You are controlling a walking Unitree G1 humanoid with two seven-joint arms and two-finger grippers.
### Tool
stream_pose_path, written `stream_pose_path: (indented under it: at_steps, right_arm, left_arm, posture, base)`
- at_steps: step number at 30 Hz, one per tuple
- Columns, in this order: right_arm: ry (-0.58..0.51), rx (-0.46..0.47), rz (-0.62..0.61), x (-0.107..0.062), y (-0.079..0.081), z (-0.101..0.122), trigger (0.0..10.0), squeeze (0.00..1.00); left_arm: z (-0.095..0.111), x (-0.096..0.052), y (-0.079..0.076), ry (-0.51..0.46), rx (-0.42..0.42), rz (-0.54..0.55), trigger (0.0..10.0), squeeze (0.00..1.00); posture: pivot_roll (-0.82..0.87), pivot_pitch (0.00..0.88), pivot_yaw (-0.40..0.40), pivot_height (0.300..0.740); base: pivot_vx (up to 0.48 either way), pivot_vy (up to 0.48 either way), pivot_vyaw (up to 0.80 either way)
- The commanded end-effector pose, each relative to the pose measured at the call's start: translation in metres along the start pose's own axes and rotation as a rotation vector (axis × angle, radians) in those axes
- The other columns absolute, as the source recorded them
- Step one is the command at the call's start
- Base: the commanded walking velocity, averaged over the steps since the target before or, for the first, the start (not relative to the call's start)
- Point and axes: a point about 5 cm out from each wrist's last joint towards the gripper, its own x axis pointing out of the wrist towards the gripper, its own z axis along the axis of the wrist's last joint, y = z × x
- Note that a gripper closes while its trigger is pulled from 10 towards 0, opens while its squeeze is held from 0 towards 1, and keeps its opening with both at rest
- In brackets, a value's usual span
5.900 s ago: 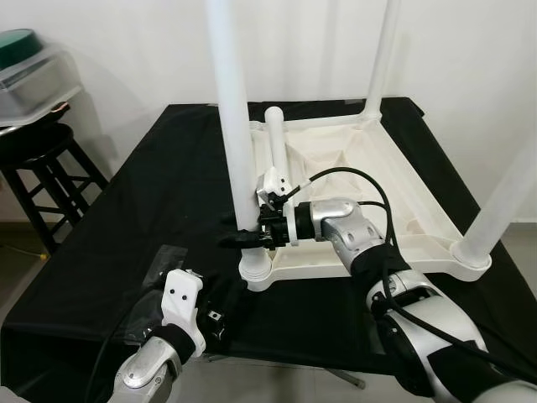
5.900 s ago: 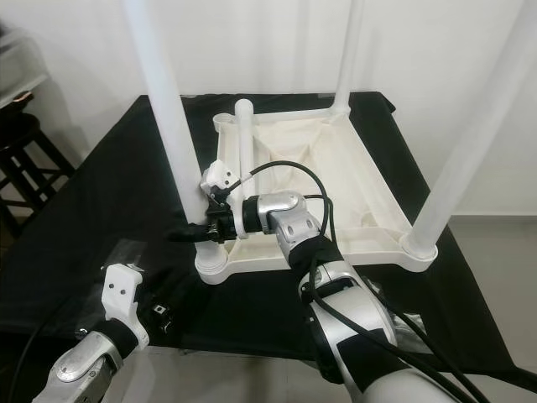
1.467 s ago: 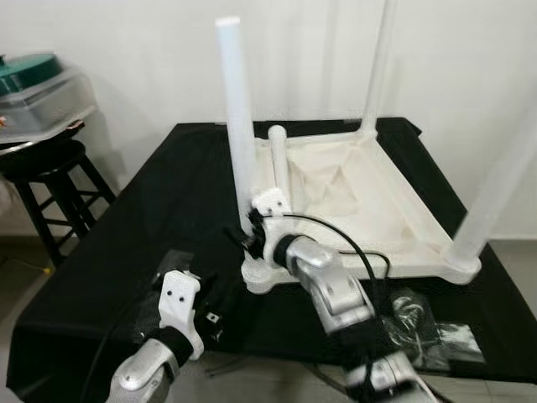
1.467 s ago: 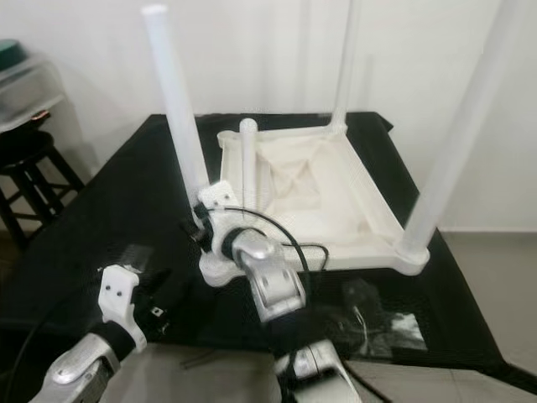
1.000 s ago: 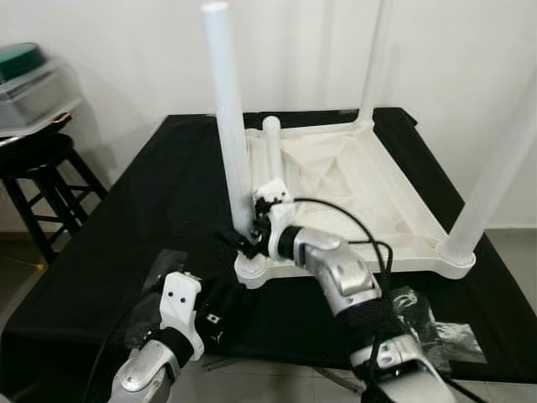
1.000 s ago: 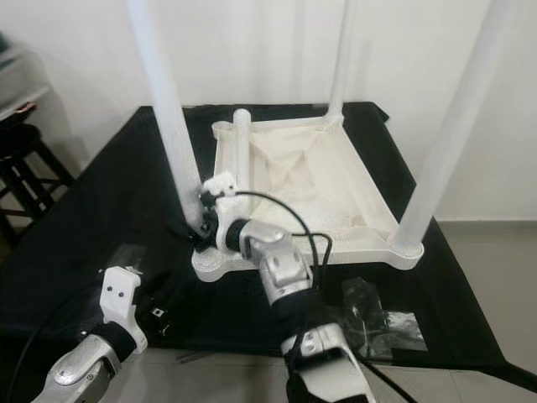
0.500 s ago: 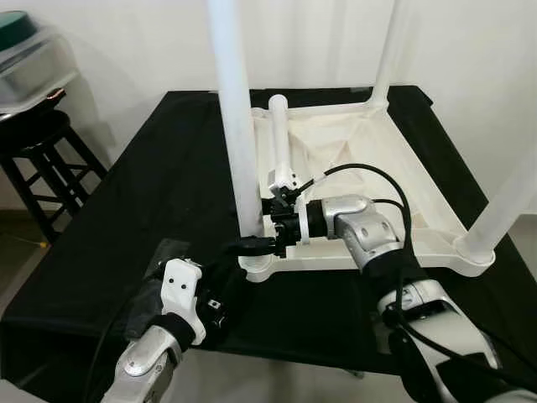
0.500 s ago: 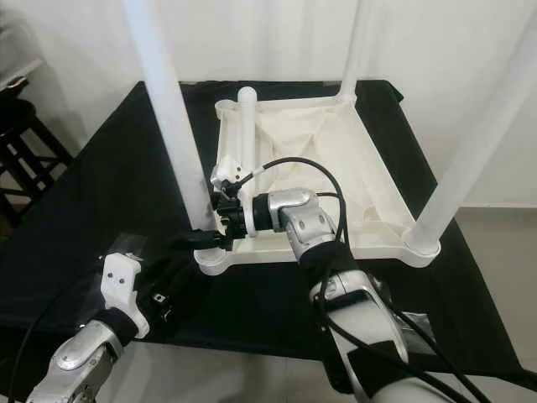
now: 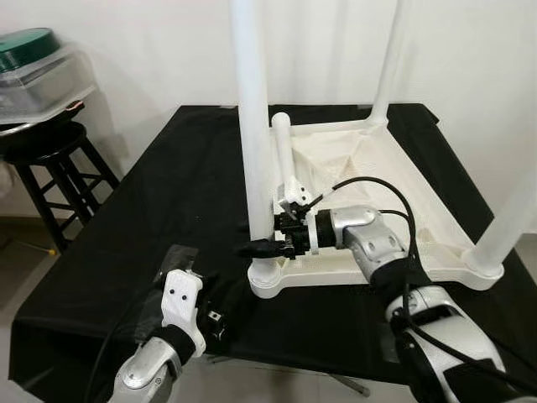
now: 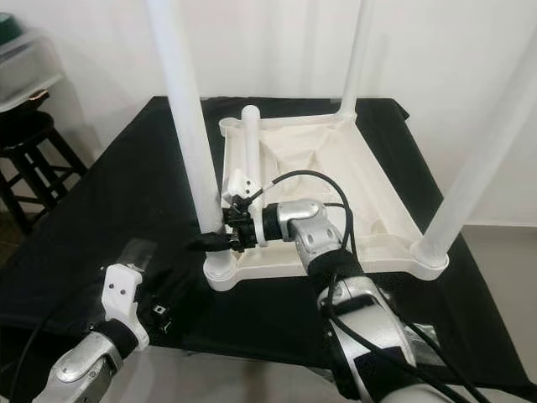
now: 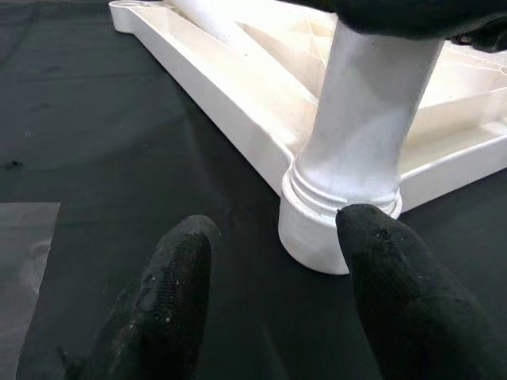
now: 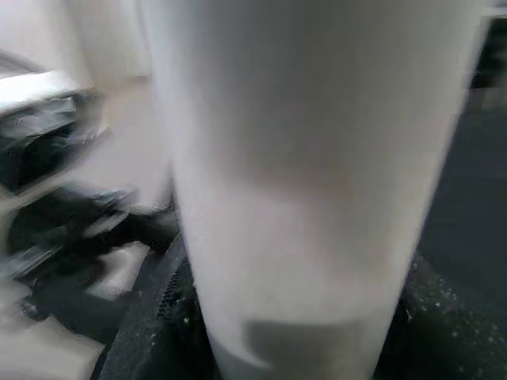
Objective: Building children table
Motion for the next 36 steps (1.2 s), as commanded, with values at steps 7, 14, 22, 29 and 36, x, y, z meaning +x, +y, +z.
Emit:
stream_pose_path:
  at_steps: [7, 14, 22, 29, 36]
  right_arm:
    - [0.137, 0.2, -0.666, 0.016, 0.047, -0.048, 0.0, 0.0]
    - [0.09, 0.19, -0.605, 0.033, 0.036, -0.036, 9.9, 0.0]
    - [-0.053, 0.123, -0.384, 0.043, 0.03, 0.002, 10.0, 1.0]
    - [-0.057, -0.04, -0.027, 0.03, 0.029, 0.02, 10.0, 0.0]
    - [0.035, -0.059, 0.229, 0.031, 0.016, 0.02, 9.9, 0.0]
  left_arm:
    - [0.001, -0.004, 0.002, 0.005, 0.009, 0.002, 10.0, 0.0]
    - [-0.001, -0.004, 0.003, 0.011, 0.001, -0.005, 10.0, 0.0]
    - [-0.001, -0.002, 0.003, 0.01, 0.002, -0.004, 10.0, 0.0]
    - [-0.001, -0.001, 0.003, 0.009, 0.0, -0.005, 10.0, 0.0]
    - [-0.001, 0.0, 0.004, 0.011, 0.003, -0.005, 10.0, 0.0]
  posture:
    - [-0.01, 0.062, 0.065, 0.74]
    - [0.01, 0.049, 0.054, 0.74]
    - [0.0, 0.043, 0.061, 0.74]
    - [0.0, 0.042, 0.066, 0.74]
    - [0.01, 0.037, 0.069, 0.74]
  base:
    - [0.0, 0.0, 0.0]
    - [0.0, 0.0, 0.0]
    - [0.0, 0.0, 0.0]
    - [0.0, 0.0, 0.0]
    - [0.0, 0.0, 0.0]
